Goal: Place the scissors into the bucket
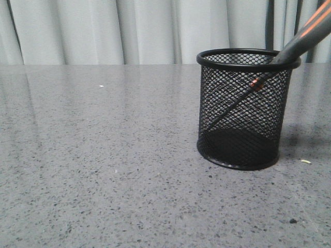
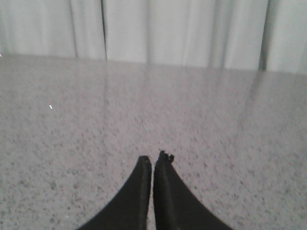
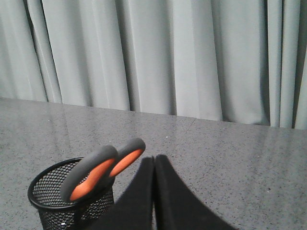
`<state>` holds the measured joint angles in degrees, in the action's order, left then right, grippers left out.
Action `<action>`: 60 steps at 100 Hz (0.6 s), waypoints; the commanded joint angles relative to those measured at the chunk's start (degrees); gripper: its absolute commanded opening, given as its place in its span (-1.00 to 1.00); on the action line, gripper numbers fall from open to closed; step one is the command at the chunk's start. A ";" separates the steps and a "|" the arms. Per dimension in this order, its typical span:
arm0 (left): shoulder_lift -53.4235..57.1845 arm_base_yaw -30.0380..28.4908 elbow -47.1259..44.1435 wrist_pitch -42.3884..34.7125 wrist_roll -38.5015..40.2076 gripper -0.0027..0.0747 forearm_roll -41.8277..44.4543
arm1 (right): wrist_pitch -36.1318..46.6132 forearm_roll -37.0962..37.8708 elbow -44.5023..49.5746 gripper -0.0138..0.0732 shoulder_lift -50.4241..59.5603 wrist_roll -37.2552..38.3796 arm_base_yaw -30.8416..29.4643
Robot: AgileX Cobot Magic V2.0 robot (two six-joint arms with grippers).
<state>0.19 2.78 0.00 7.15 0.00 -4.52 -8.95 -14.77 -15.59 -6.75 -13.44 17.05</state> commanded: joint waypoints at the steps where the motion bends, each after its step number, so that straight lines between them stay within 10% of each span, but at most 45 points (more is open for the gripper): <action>1: 1.56 -0.30 -2.39 -5.82 3.11 -0.98 2.44 | 4.64 -0.08 -1.54 -0.83 -0.55 -0.03 -0.10; 60: 1.56 -0.30 -2.35 -4.42 3.11 -0.98 1.19 | 4.64 -0.08 -1.54 -0.83 -0.55 -0.03 -0.10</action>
<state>0.19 2.66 0.00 7.15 2.38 -2.90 -8.83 -14.77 -15.59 -6.75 -13.44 17.05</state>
